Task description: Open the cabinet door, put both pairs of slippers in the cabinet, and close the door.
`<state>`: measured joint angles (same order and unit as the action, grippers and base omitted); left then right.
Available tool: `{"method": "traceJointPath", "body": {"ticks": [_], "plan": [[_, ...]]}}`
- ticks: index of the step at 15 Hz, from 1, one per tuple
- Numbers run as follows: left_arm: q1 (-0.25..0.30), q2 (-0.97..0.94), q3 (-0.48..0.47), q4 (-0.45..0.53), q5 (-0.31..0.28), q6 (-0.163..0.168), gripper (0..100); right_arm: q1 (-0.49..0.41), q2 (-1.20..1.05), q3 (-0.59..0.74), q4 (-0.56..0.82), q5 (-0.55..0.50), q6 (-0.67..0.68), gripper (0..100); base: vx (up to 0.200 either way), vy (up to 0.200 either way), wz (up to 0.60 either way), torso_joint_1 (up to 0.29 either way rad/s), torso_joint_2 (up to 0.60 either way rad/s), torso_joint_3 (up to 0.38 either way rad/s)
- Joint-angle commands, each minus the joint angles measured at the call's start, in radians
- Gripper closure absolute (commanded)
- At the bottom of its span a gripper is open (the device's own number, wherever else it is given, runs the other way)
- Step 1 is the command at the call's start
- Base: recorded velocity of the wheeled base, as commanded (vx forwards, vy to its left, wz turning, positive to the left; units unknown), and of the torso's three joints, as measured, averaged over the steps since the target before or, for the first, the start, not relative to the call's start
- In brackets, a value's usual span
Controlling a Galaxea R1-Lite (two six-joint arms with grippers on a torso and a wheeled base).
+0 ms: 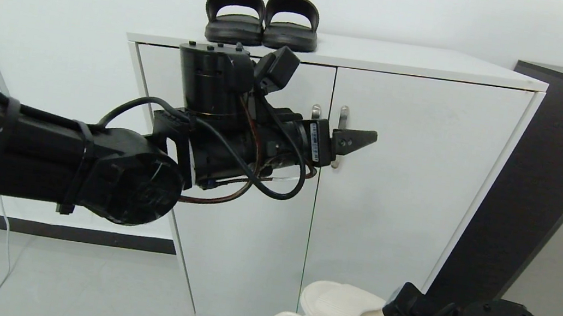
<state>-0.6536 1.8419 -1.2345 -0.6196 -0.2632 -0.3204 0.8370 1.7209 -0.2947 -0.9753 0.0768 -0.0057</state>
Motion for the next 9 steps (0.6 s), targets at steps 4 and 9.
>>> {"method": "traceJointPath", "body": {"ticks": [4, 9], "plan": [[0.014, 0.085, -0.095, 0.031, 0.022, 0.003, 0, 0.002, 0.014, 0.009, -0.005, 0.003, -0.002, 100, 0.0, 0.0, 0.0, 0.0, 0.0, 0.0], [0.009, 0.129, -0.148, 0.038, 0.015, 0.003, 0, 0.002, 0.016, 0.009, -0.008, 0.003, -0.002, 100, 0.0, 0.0, 0.0, 0.0, 0.0, 0.0]]}}
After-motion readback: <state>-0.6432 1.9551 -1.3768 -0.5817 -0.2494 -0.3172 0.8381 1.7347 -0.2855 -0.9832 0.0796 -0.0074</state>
